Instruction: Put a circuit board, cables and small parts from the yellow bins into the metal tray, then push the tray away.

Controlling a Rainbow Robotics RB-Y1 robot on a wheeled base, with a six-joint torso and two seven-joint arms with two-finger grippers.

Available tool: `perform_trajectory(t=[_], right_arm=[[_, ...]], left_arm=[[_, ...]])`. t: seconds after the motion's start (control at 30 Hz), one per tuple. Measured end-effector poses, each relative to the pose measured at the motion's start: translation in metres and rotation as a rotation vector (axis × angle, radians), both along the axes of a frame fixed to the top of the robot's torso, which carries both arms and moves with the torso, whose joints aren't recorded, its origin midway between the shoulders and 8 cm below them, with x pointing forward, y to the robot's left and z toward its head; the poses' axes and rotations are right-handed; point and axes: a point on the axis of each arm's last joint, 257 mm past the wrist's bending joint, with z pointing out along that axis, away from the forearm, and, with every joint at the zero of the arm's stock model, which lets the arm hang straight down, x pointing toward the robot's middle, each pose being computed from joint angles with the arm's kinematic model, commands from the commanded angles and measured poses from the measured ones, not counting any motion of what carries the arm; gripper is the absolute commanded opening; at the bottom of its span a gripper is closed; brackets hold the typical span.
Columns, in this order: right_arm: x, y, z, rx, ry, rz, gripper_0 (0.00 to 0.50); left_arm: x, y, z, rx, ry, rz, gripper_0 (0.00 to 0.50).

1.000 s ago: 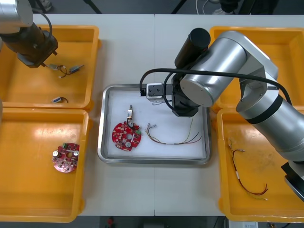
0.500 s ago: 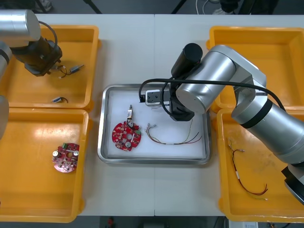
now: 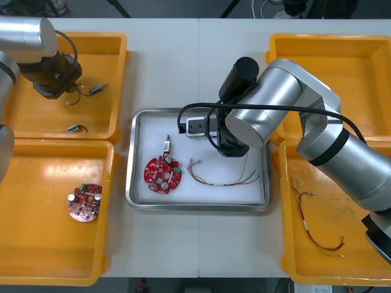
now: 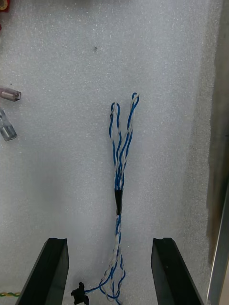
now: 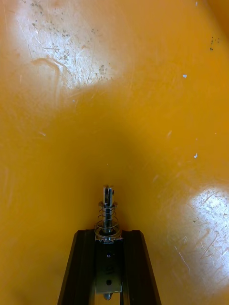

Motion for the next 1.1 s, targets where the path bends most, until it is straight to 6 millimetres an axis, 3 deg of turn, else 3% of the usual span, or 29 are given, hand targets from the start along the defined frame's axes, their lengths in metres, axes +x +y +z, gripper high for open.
perform_trajectory(t=[0.13,0.33,0.57,0.87,1.1], right_arm=[[-0.007,-0.005,0.005,-0.016,0.017,-0.009,0.500],[-0.021,-0.015,0.034,0.059,0.042,-0.098,0.500],[-0.042,-0.059,0.064,0.119,0.058,-0.357,0.500],[-0.024,-0.086,0.101,0.328,0.005,-0.630,0.500],[-0.012,-0.125,0.126,0.521,-0.027,-0.853,0.500]], left_arm=[[0.000,0.000,0.000,0.000,-0.001,0.000,0.000],[-0.011,-0.009,0.007,0.003,0.057,-0.016,0.000],[-0.029,-0.036,0.051,-0.018,0.106,-0.067,0.000],[-0.052,-0.071,0.100,0.034,0.098,-0.172,0.000],[-0.088,-0.126,0.107,0.098,0.110,-0.362,0.000]])
